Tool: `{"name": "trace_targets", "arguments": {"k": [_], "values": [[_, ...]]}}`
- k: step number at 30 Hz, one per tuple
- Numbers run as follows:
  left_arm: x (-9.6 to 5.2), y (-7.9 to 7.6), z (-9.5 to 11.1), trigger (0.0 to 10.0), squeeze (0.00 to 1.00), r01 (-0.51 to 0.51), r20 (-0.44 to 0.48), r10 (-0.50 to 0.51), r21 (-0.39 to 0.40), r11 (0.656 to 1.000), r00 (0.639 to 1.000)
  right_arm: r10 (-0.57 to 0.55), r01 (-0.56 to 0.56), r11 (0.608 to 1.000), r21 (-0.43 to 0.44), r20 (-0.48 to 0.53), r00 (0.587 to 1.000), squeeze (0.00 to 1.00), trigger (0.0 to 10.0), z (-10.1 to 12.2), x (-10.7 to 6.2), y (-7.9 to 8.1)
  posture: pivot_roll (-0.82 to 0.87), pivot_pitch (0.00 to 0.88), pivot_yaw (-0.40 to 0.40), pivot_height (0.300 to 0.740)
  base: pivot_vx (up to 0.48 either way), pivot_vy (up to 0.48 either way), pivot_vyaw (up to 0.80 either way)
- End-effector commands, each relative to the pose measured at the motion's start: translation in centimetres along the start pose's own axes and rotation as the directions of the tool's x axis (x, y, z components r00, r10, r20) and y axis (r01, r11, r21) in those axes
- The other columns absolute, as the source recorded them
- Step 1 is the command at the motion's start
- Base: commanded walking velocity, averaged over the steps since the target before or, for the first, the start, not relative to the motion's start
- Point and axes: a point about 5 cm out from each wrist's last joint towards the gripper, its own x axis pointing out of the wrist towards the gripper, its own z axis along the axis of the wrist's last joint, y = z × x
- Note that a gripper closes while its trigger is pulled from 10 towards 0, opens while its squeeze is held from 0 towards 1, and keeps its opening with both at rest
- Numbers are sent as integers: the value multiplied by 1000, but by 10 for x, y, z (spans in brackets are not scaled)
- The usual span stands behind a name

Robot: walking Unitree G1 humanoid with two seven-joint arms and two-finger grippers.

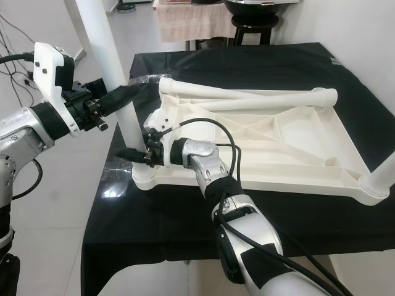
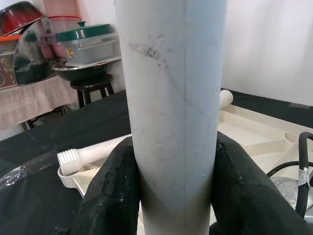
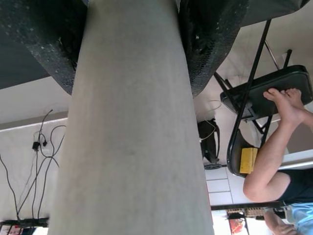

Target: Building children table

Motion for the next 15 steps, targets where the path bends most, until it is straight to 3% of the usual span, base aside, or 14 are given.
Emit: {"name": "trace_targets", "arguments": {"k": [1,3,4,6,7,10,11,12,14,15], "values": [[-7,7,-11,0,0,-44,-68,43,-5,999,997,47,-47,999,0,2,999,0,0,-2,5,5,19,104,20,740,0,0,0],[-7,7,-12,0,0,-48,-71,48,-3,999,996,45,-45,999,0,4,999,0,0,-2,4,4,19,104,20,740,0,0,0],[-7,7,-13,10000,0,-63,-66,62,-5,998,996,38,-38,999,1,9,999,0,0,-3,3,4,17,102,18,740,0,0,0],[-7,7,-13,10000,0,-63,-66,62,-5,998,996,38,-38,999,1,9,999,0,0,-3,3,4,17,102,18,740,0,0,0],[-6,6,-11,10000,1000,-54,-53,53,-14,998,997,26,-26,1000,-8,12,1000,0,0,-5,0,4,13,108,21,740,0,0,0],[-5,6,-10,10000,1000,-64,-43,64,-17,998,997,4,-5,1000,-29,-9,1000,0,0,-8,-3,3,13,112,24,740,0,0,0],[-6,8,-9,10000,1000,-73,-40,73,-16,997,997,-77,75,996,-39,-63,995,0,0,-16,-5,3,12,117,15,740,0,0,0],[-6,10,-9,10000,1000,-96,-44,95,-20,995,995,-300,297,954,-43,-119,947,0,0,-39,-1,21,1,113,11,740,0,0,0],[-6,15,-10,10000,1000,-120,-57,118,-27,992,991,-412,419,908,1,-175,894,0,0,-57,7,73,8,115,22,740,0,0,0],[-6,15,-14,10000,0,-121,-66,119,-30,992,991,-442,447,894,1,-149,884,0,0,-56,11,84,-8,112,23,740,0,0,0]]}}
